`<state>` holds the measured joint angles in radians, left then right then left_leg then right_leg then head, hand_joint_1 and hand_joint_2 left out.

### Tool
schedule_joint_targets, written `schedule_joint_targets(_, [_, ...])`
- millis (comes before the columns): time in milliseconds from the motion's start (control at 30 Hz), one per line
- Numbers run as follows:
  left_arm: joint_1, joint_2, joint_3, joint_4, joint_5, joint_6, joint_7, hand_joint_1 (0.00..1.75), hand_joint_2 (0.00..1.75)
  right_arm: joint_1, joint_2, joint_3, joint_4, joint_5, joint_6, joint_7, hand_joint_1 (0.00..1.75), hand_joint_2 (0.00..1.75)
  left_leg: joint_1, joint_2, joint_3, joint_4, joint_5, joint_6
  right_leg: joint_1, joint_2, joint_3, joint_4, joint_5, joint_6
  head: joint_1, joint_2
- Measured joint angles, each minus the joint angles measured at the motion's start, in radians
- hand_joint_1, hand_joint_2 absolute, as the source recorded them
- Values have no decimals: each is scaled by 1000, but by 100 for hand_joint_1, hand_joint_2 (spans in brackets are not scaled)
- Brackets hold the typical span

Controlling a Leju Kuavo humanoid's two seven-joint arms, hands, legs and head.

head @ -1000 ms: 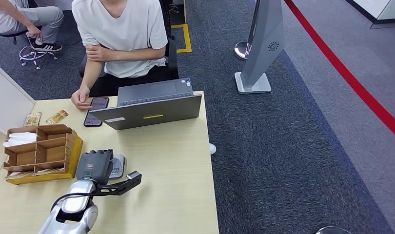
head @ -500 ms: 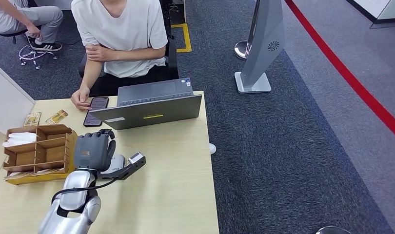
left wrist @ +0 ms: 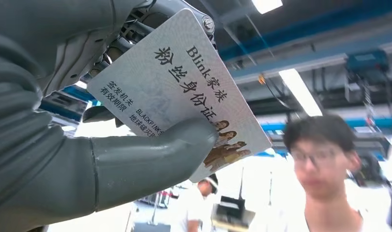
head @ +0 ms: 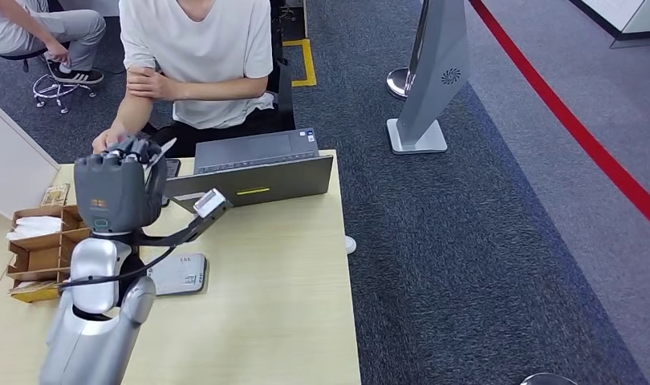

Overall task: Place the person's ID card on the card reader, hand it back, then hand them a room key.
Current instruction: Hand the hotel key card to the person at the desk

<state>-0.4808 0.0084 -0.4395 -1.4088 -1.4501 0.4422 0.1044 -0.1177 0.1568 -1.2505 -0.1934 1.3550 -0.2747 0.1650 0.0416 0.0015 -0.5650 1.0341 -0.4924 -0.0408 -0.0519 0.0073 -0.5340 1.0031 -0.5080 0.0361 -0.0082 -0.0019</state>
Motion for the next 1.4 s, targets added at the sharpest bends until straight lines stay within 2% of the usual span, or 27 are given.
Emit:
schedule_joint_targets(133, [-188,-1,46,175,-8,50,9,175,175,-3,0,27,0,36,7,0,0,175,0,0,0,0,2,0,0,0,0,0,2,0,0,0])
schedule_joint_targets(233, [-328,2,93,372,-20,70,21,175,175,-9,0,49,0,60,14,4,0,175,0,0,-1,0,3,1,0,1,0,0,3,0,0,0])
schedule_joint_targets(367, [-452,5,138,585,-11,99,11,175,175,-16,0,66,1,67,21,12,0,175,0,1,-1,0,4,1,0,1,-1,1,4,0,0,0])
schedule_joint_targets(567, [-496,6,157,720,-12,110,13,175,175,-20,0,77,2,67,21,15,0,175,0,1,-3,0,4,1,0,2,-4,0,4,0,1,0])
schedule_joint_targets(867, [-493,4,158,786,-9,111,5,175,175,-20,0,79,2,66,21,15,0,175,0,1,-14,1,4,2,0,2,-13,-1,5,0,1,0])
schedule_joint_targets(1000, [-485,-10,158,793,-5,107,-4,0,175,-20,0,79,4,66,21,18,0,175,0,1,-17,1,4,2,0,1,-14,-2,5,0,1,0])
schedule_joint_targets(1233, [-470,-32,158,774,2,105,-28,0,175,-20,0,79,5,64,22,15,0,175,0,1,-17,1,3,3,0,0,-13,-3,5,1,1,0])
schedule_joint_targets(1400, [-407,-44,158,684,18,82,-45,0,175,-14,0,78,5,54,21,13,0,175,0,1,-15,1,4,3,0,0,-12,-3,6,1,1,0])
